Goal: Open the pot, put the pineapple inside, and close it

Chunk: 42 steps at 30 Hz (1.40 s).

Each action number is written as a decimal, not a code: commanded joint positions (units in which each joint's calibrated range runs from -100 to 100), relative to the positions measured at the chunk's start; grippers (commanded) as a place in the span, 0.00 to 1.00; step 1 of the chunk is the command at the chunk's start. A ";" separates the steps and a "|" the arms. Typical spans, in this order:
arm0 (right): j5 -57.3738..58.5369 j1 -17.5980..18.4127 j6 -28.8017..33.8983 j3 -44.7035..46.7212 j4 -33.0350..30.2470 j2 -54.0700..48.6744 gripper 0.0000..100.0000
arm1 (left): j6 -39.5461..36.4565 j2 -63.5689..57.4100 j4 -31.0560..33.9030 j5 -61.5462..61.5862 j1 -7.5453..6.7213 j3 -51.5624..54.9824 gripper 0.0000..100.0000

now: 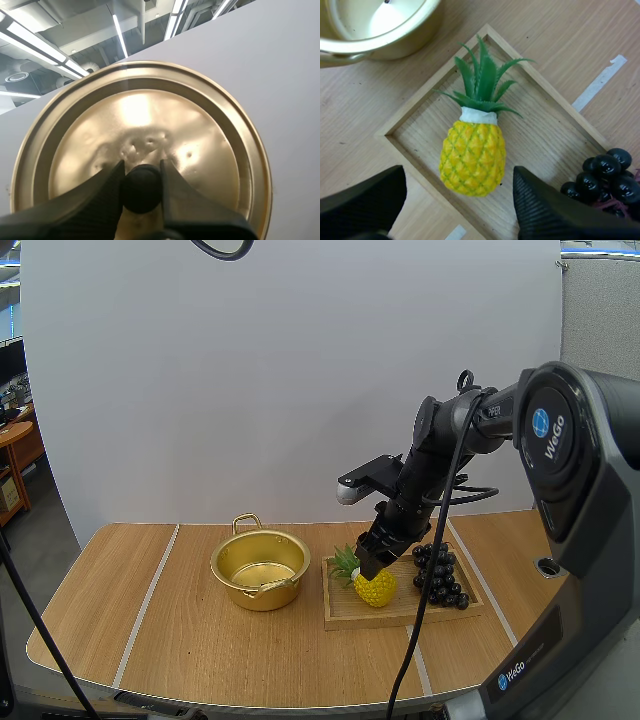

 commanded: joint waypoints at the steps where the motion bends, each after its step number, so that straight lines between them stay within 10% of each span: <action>1: -1.68 -0.22 -1.15 -0.49 0.76 0.94 1.00 | -0.61 -0.34 -0.06 -1.96 -0.18 -0.60 0.00; 38: -10.79 0.63 -1.86 -0.63 1.93 14.74 1.00 | -0.61 -0.34 -0.06 -1.96 -0.18 -0.60 0.00; 42: -9.34 0.63 -1.86 -0.63 1.93 14.74 0.39 | -0.61 -0.34 -0.06 -1.96 -0.18 -0.60 0.00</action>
